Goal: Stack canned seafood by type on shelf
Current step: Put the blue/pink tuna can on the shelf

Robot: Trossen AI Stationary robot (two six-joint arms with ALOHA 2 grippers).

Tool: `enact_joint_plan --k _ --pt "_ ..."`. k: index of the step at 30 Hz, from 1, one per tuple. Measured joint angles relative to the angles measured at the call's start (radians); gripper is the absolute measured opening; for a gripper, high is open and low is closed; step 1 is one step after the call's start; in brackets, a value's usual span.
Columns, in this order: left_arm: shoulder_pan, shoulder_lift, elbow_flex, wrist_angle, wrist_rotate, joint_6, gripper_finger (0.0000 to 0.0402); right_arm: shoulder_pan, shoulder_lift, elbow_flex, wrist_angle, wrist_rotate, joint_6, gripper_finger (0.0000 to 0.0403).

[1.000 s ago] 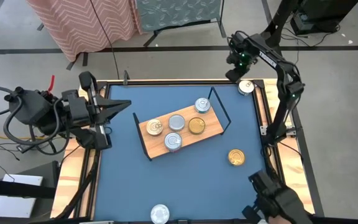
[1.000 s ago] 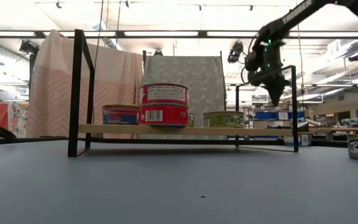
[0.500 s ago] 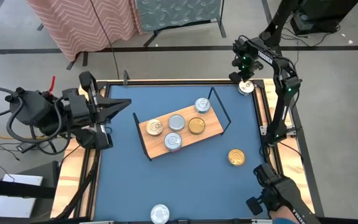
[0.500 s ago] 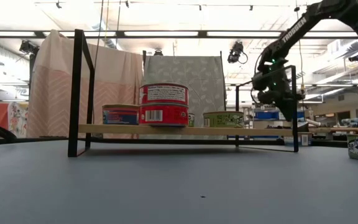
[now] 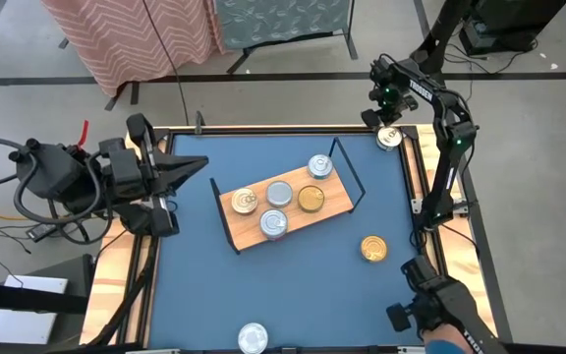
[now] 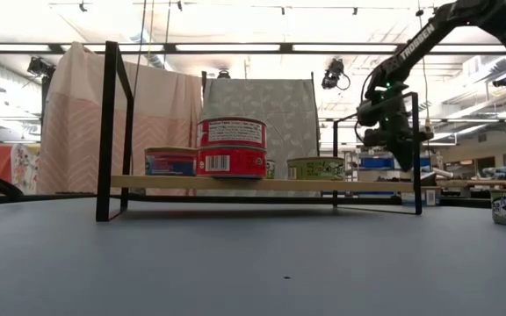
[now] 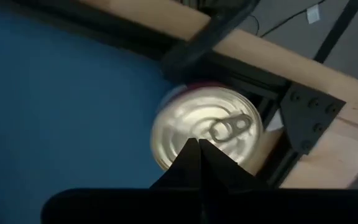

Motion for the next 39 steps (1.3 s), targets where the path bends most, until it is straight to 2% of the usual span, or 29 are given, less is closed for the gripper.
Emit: enact_joint_plan --k 13,14,17,18,20,21,25,29,39 --pt "0.0 0.0 0.0 -0.002 0.0 0.008 0.0006 -0.029 -0.001 0.045 0.092 -0.174 0.148 0.0" --pt "0.0 0.0 0.0 -0.002 0.0 0.013 0.0006 -0.031 -0.001 0.044 0.136 -0.234 0.16 0.0" --pt "0.0 -0.002 0.0 0.0 -0.011 0.052 0.0006 -0.03 -0.002 0.018 0.4 -0.516 0.279 0.0" --pt "0.001 -0.002 0.0 0.002 -0.027 0.057 0.0006 -0.018 -0.002 0.011 0.494 -0.554 0.332 0.0" --pt "0.018 -0.003 0.0 0.017 -0.056 0.061 0.0006 0.013 -0.002 0.007 0.643 -0.546 0.432 0.0" --pt "0.029 -0.003 0.0 0.02 -0.063 0.059 0.0006 0.028 -0.002 0.007 0.685 -0.506 0.472 0.0" --pt "0.067 -0.004 0.0 0.03 -0.068 0.044 0.0006 0.043 0.003 0.007 0.698 -0.369 0.577 0.0" --pt "0.095 -0.003 0.0 0.052 -0.067 0.025 0.0006 0.009 0.013 -0.049 0.648 -0.357 0.637 0.0" --pt "0.173 -0.001 0.0 0.049 -0.095 0.056 0.0006 -0.007 -0.011 -0.311 0.642 -0.347 0.709 0.0"
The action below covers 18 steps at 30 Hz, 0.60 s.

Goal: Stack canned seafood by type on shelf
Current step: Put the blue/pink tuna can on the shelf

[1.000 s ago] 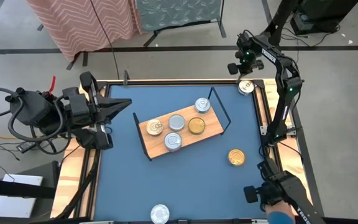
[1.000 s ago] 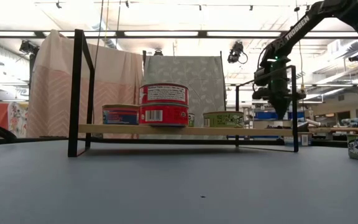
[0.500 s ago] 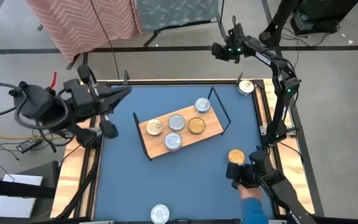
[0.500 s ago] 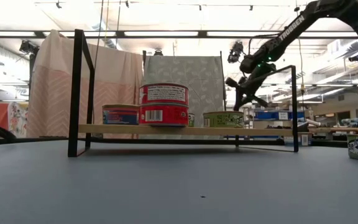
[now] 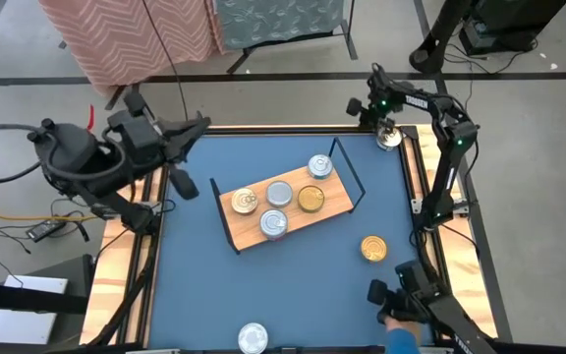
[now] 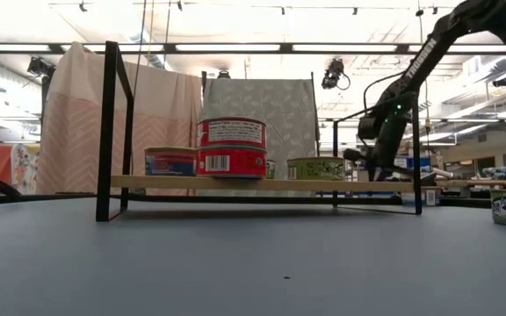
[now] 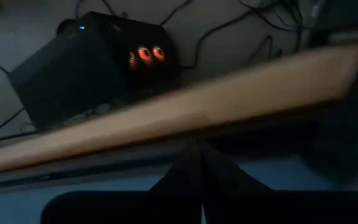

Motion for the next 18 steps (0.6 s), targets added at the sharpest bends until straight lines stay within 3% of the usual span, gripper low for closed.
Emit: enact_joint_plan --k 7,12,18 --pt "0.052 -0.055 0.0 -0.008 0.025 0.074 0.0006 -0.026 -0.11 0.014 -0.152 0.138 -0.045 0.0" --pt "0.089 -0.08 0.0 -0.01 0.072 0.102 0.0006 -0.031 -0.131 0.01 -0.237 0.16 -0.042 0.0" --pt "0.116 -0.082 0.0 -0.032 0.078 0.106 0.0006 0.008 -0.149 0.012 -0.328 0.265 -0.033 0.0"
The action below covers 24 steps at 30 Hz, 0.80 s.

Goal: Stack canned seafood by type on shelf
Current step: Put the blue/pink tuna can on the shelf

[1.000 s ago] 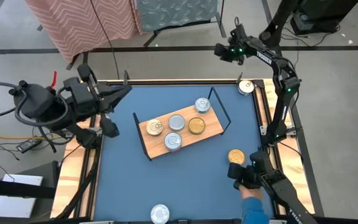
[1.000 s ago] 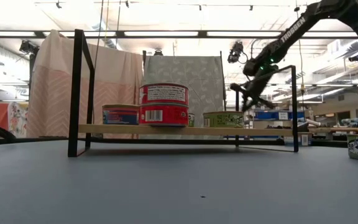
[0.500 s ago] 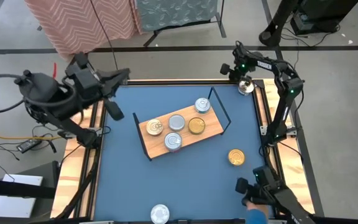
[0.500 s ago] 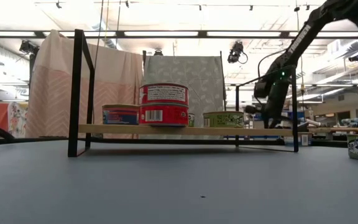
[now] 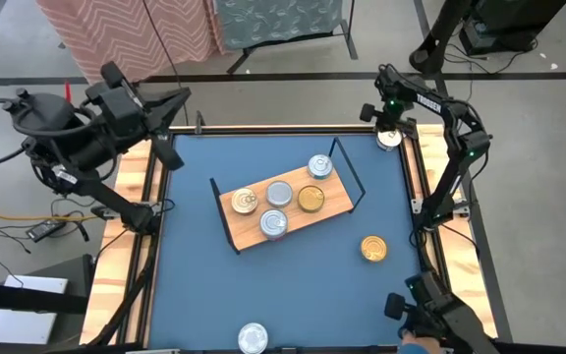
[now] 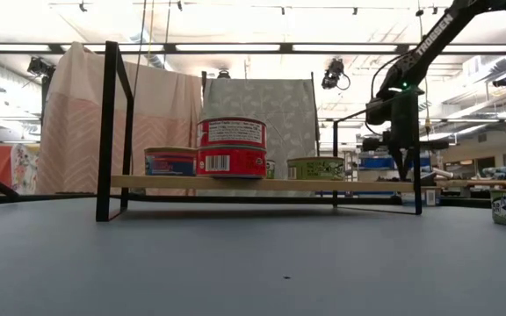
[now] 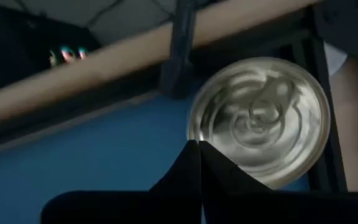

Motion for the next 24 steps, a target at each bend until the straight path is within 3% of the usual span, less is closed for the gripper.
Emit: enact_joint_plan --k 7,19,24 --pt "-0.001 -0.002 0.0 -0.019 0.006 -0.028 0.0006 0.026 0.002 -0.001 -0.019 0.073 0.1 0.0" --pt "-0.001 -0.01 0.0 -0.034 0.004 -0.031 0.0006 0.08 0.0 -0.093 0.027 0.017 0.292 0.0" --pt "-0.001 -0.028 0.0 -0.036 0.003 -0.03 0.0006 0.092 -0.007 -0.097 0.098 0.066 0.382 0.0"
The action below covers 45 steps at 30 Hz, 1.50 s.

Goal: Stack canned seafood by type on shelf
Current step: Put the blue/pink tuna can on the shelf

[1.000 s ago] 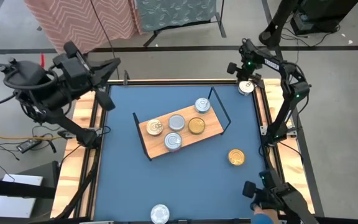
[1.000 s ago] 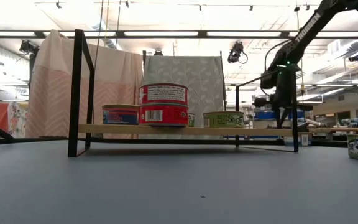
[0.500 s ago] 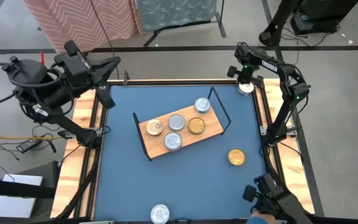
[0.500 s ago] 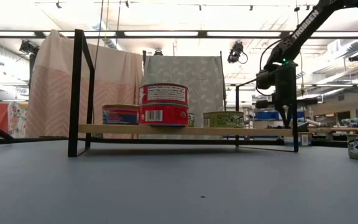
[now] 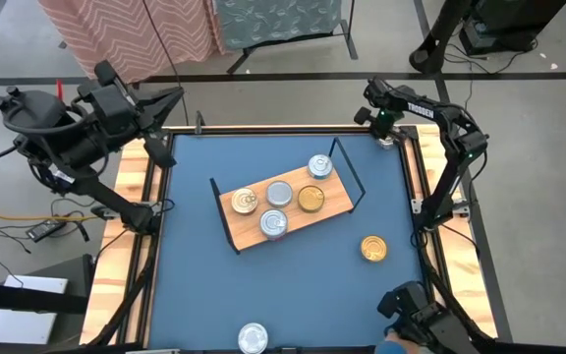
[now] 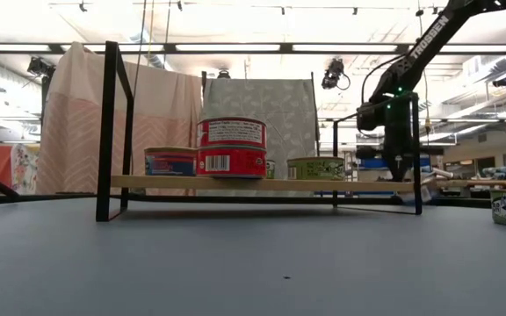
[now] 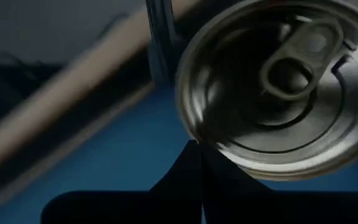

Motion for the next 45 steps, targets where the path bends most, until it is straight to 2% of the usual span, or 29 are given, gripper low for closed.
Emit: enact_joint_plan --k 6,12,21,26,31,40,45 --pt "0.0 -0.023 0.0 -0.002 0.0 0.001 0.0006 0.004 -0.012 0.001 -0.007 0.007 0.039 0.0" --pt "0.0 -0.044 0.0 -0.03 0.013 -0.006 0.0006 0.007 -0.033 0.0 -0.079 0.08 0.035 0.0" --pt "0.0 -0.045 0.0 -0.047 0.03 -0.021 0.0006 0.014 -0.033 -0.002 -0.091 0.074 0.003 0.0" --pt "-0.001 -0.046 0.0 -0.047 0.045 -0.027 0.0006 0.047 -0.039 -0.058 -0.087 0.078 0.037 0.0" --pt "-0.001 -0.045 0.0 -0.046 0.065 -0.028 0.0006 0.079 -0.024 -0.128 -0.033 0.037 0.068 0.0" --pt "-0.001 -0.057 0.0 -0.046 0.068 -0.026 0.0006 0.122 -0.032 -0.141 -0.013 0.046 0.08 0.0001" --pt "-0.001 -0.064 0.0 -0.05 0.078 -0.026 0.0006 0.195 -0.045 -0.142 -0.018 0.057 0.062 0.0001"
